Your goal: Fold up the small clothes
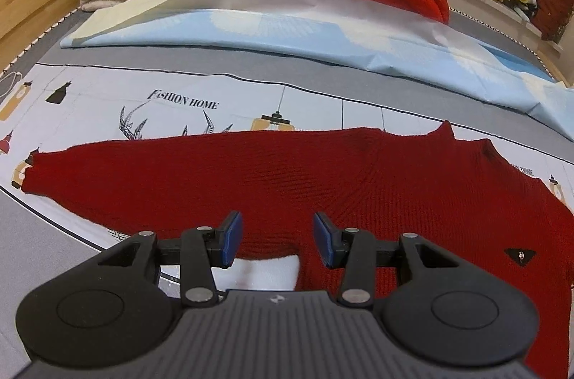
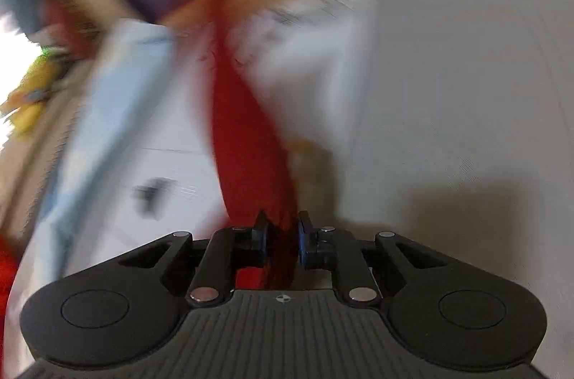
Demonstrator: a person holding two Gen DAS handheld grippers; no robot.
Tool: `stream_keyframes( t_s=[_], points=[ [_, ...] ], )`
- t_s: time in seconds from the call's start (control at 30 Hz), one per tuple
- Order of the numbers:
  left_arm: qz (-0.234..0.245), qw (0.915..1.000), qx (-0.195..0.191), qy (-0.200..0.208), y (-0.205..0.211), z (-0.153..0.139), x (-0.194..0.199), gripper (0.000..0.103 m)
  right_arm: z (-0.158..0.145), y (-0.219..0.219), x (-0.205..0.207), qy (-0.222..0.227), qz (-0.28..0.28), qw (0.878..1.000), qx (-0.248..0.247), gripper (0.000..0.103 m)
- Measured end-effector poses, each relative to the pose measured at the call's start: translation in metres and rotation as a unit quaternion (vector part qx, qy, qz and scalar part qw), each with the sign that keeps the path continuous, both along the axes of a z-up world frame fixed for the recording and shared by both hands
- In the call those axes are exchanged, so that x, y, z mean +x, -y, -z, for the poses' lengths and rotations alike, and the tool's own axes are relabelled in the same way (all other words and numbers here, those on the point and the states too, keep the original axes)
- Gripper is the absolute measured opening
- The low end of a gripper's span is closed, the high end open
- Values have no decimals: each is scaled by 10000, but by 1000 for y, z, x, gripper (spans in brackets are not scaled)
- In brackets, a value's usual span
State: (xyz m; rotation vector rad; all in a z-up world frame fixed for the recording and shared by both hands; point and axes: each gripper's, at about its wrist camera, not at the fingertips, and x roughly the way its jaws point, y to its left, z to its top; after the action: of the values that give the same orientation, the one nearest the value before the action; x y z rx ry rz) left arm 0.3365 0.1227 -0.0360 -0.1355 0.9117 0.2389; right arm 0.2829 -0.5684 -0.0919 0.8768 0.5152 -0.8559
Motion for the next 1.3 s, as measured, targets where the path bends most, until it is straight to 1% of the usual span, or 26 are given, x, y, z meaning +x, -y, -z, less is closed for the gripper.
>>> stream_keyframes(
  t_s=[0.03, 0.07, 0.17, 0.23, 0.3, 0.37, 0.4, 0.43, 0.5, 0.53, 0.57, 0.6, 0.63, 0.67, 0.7, 0.73, 0.77, 0.83, 0.9, 1.0, 1.03, 1.07, 1.17, 1.2, 1.27, 1.3],
  points=[
    [13, 10000, 3, 0, 2, 0, 0, 48, 10, 9, -7, 43, 102, 9996, 255, 20],
    [35, 10000, 7, 1, 4, 1, 0, 49, 14, 14, -12, 255, 76, 9990, 361, 19],
    [136, 9999, 51, -9, 11, 3, 1, 49, 11, 30, -15, 491, -196, 9981, 307, 26],
    [180, 9998, 89, -30, 16, 5, 2, 49, 12, 44, -23, 610, -46, 9977, 293, 26],
    [207, 9997, 118, -55, 18, 7, 2, 49, 15, 58, -31, 751, 61, 9964, 397, 14],
    [183, 9998, 109, -64, 18, 8, 2, 49, 14, 67, -33, 951, -118, 9946, 398, 12],
    [174, 9998, 96, -56, 18, 8, 2, 49, 9, 66, -31, 1200, -360, 9918, 241, 12],
    [173, 9998, 79, -40, 18, 7, 2, 49, -4, 65, -30, 1410, -632, 9879, -139, 12],
    [180, 9998, 61, -24, 18, 7, 3, 49, -22, 60, -29, 1591, -917, 9811, -615, 13],
    [188, 9998, 39, -32, 18, 7, 3, 49, -25, 59, -27, 1426, -806, 9841, -687, 15],
    [185, 9998, -14, -55, 18, 7, 3, 49, -23, 60, -27, 1118, -590, 9897, -670, 20],
    [162, 9998, -55, -73, 17, 8, 3, 49, -14, 65, -27, 581, -291, 9966, -509, 24],
    [132, 9998, -91, -92, 16, 9, 3, 49, -5, 67, -28, 172, -101, 9993, -328, 24],
    [115, 9998, -104, -101, 15, 9, 3, 49, 2, 69, -30, 2, -17, 9999, -161, 21],
    [104, 9998, -113, -104, 14, 8, 3, 49, 5, 69, -36, 163, 18, 9998, -132, 21],
    [97, 9998, -121, -95, 13, 8, 2, 49, 4, 69, -36, 188, 13, 9998, -96, 22],
    [97, 9998, -124, -84, 12, 7, 2, 49, 1, 69, -32, 155, -16, 9998, -92, 28],
    [103, 9998, -123, -70, 12, 5, 1, 49, -3, 68, -35, 235, -124, 9996, -131, 31],
    [88, 9999, -128, -73, 12, 5, 0, 49, -1, 67, -35, 69, -36, 9997, -213, 27],
    [81, 9998, -137, -80, 11, 5, 0, 49, -1, 62, -37, 80, -50, 9996, -249, 27],
    [74, 9999, -136, -75, 10, 5, -1, 49, 3, 66, -35, 101, -145, 9996, -239, 24],
    [69, 9999, -137, -66, 9, 4, -1, 49, 3, 65, -32, 119, -188, 9994, -257, 12],
    [7, 9999, -161, -35, 4, 1, -2, 49, -11, 51, -25, 47, -178, 9971, -735, 11],
    [-22, 9998, -185, -26, 1, 0, -1, 49, -20, 40, -19, -12, -243, 9945, -1019, 10],
    [-96, 9997, -236, 6, -4, -3, -1, 49, -42, 9, 0, -134, -580, 9840, -1677, 10],
    [-132, 9996, -266, 25, -7, -5, 0, 49, -55, -14, 11, -136, -852, 9747, -2061, 10]
  ],
)
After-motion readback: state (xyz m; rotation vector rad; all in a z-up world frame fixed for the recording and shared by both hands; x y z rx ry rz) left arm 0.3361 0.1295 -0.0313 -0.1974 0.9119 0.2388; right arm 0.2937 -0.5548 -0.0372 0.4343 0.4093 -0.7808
